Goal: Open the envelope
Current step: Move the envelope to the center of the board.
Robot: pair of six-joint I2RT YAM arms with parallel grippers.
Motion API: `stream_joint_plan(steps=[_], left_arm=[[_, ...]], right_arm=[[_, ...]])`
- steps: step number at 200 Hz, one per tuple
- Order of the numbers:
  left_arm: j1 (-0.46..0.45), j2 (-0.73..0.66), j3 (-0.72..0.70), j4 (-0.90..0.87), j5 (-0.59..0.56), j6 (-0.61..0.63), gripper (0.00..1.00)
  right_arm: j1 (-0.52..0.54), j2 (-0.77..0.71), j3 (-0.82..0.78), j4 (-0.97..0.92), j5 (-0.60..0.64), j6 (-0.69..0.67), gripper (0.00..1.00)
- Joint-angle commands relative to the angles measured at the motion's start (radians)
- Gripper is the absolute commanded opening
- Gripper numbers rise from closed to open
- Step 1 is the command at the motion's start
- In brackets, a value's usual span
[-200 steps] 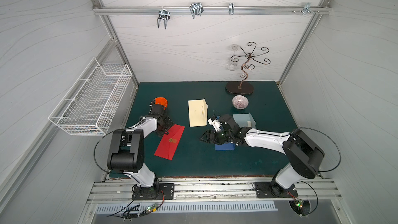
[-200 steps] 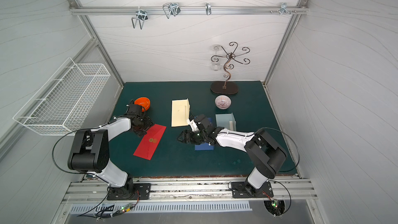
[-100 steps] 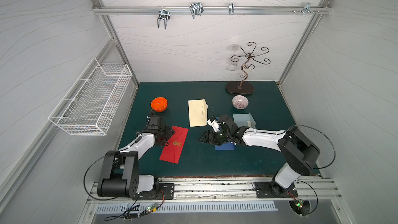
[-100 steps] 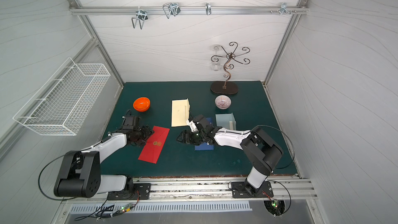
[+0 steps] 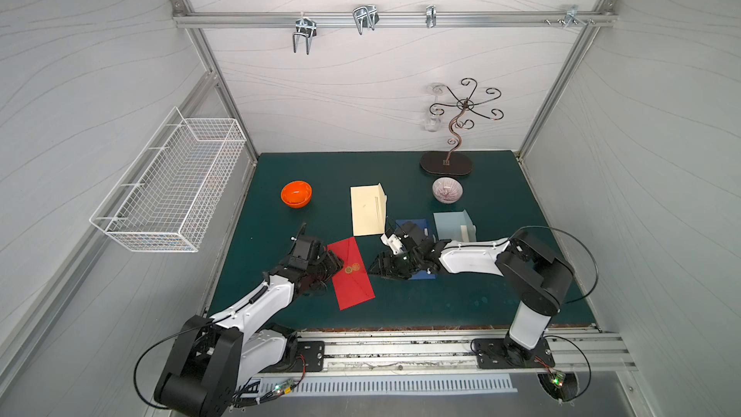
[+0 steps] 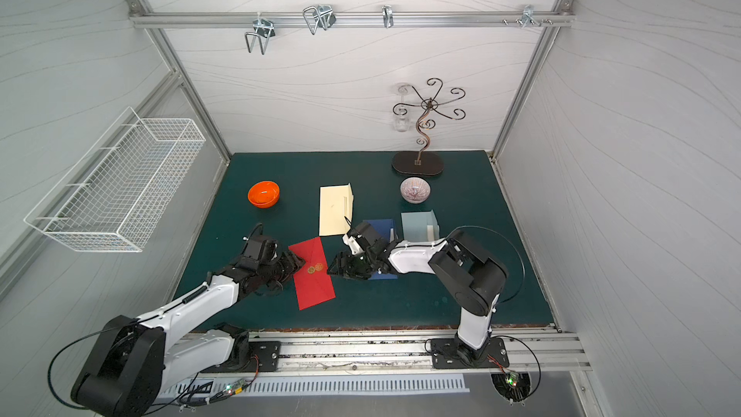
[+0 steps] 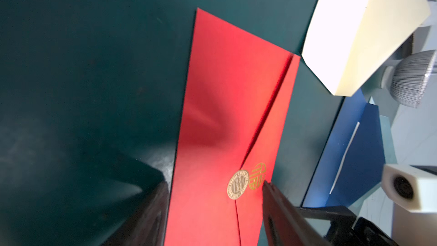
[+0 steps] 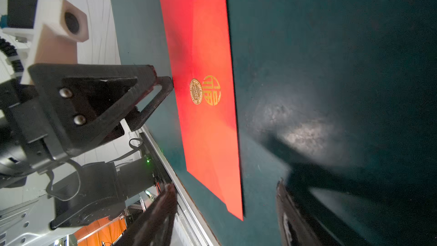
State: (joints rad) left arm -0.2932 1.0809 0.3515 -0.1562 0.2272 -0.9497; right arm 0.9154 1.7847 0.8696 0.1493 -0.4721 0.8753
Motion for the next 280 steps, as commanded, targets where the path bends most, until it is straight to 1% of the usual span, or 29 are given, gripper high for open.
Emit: stream_joint_plan(steps=[1,26,60,78,98,120,148,172,201,222,251,263,280], left_arm=[[-0.012,-0.036,-0.039,-0.078,0.02,-0.046,0.65],[-0.014,-0.082,-0.054,-0.08,0.025,-0.057,0.63],[-0.02,-0.087,-0.058,-0.094,0.028,-0.076,0.63],[-0.019,-0.088,-0.056,-0.116,0.023,-0.106,0.63],[-0.022,-0.09,-0.057,-0.126,0.052,-0.132,0.62],[-0.049,-0.112,-0.061,-0.141,0.07,-0.158,0.61],[-0.098,-0.172,-0.06,-0.179,0.08,-0.19,0.6],[-0.11,-0.252,-0.058,-0.253,0.082,-0.203,0.6],[-0.115,-0.335,-0.068,-0.271,0.094,-0.214,0.6],[-0.115,-0.347,-0.049,-0.293,0.082,-0.206,0.6],[-0.115,-0.345,-0.018,-0.316,0.031,-0.182,0.62],[-0.115,-0.337,-0.007,-0.326,0.012,-0.164,0.63],[-0.115,-0.323,0.015,-0.342,-0.011,-0.135,0.64]], right_arm=[[0.011,0.037,0.031,-0.011,-0.009,0.007,0.65],[0.024,0.083,0.061,-0.019,-0.042,-0.001,0.62],[0.052,0.132,0.1,-0.05,-0.057,-0.012,0.6],[0.059,0.14,0.106,-0.054,-0.066,-0.013,0.58],[0.064,0.117,0.096,-0.058,-0.08,-0.024,0.58],[0.071,0.092,0.077,-0.058,-0.114,-0.033,0.58],[0.085,0.057,0.026,-0.017,-0.139,-0.008,0.58],[0.088,0.004,-0.008,-0.021,-0.131,0.0,0.58],[0.088,-0.072,-0.054,-0.038,-0.087,0.008,0.58],[0.088,-0.109,-0.046,-0.104,-0.03,-0.009,0.59],[0.091,-0.157,-0.014,-0.206,0.072,-0.042,0.59],[0.108,-0.21,-0.013,-0.229,0.152,-0.06,0.59],[0.161,-0.312,-0.019,-0.251,0.331,-0.126,0.61]])
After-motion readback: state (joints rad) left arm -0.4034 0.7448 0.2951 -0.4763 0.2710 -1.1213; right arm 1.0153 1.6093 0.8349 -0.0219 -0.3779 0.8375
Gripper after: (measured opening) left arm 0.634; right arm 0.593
